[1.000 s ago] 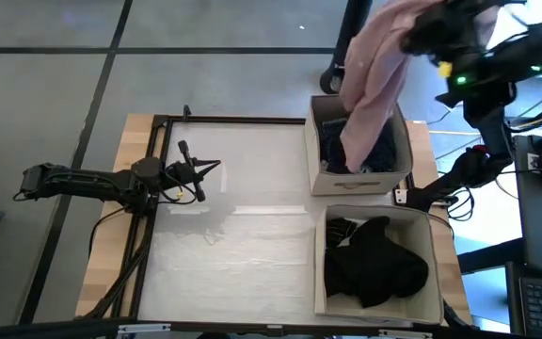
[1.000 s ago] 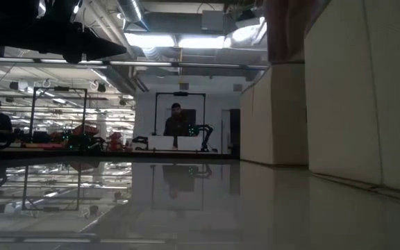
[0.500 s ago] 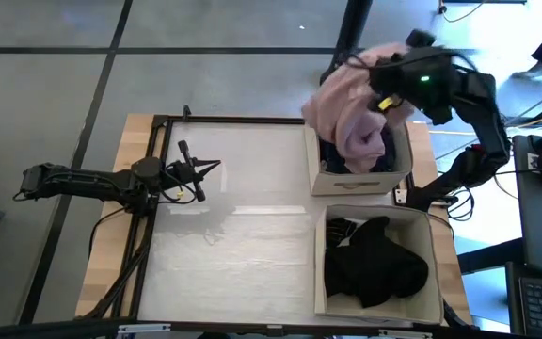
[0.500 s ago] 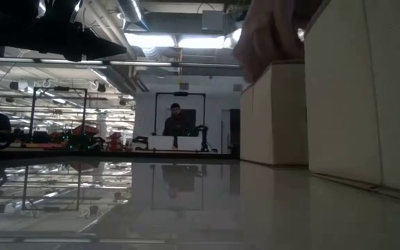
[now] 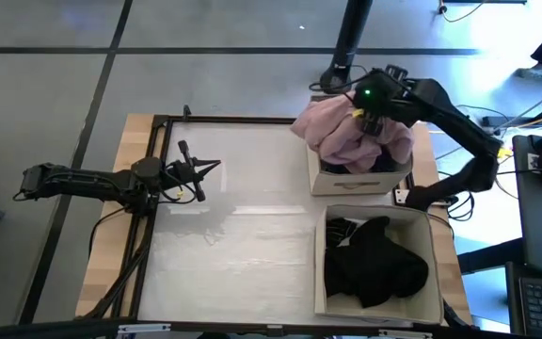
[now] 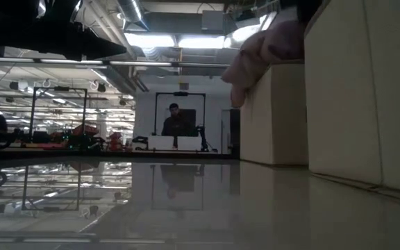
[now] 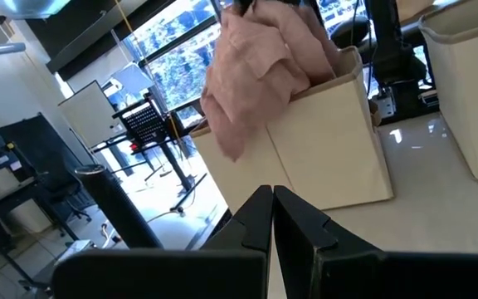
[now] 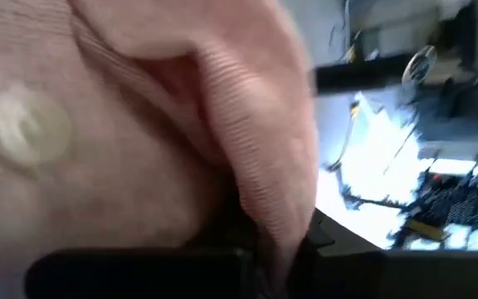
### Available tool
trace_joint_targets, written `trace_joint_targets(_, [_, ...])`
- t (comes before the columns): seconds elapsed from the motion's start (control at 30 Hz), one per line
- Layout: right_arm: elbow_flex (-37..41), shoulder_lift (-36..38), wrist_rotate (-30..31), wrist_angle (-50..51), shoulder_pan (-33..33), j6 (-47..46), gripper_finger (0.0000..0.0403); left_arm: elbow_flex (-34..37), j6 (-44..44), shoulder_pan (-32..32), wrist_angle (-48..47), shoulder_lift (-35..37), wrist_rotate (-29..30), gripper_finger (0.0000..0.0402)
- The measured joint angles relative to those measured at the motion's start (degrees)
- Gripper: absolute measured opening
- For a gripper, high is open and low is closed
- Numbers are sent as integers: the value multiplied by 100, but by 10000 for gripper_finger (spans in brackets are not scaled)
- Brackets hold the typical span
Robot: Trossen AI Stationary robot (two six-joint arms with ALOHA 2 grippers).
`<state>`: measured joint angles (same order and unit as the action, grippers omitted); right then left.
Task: Sort clothes
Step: Put the pink polo shirt into the top laundry organizer
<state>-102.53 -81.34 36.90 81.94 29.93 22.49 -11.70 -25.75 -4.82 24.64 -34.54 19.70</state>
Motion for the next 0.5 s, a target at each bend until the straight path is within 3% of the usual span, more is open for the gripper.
trace_joint_targets(0.27, [2851,960,-2018,-2331,1084,-1,28,0,-38,0,2,1,0,5])
trace_joint_targets(0.5, [4544,936,-2588,-2680,1641,-35,28,2,6,2,0,-1,0,5])
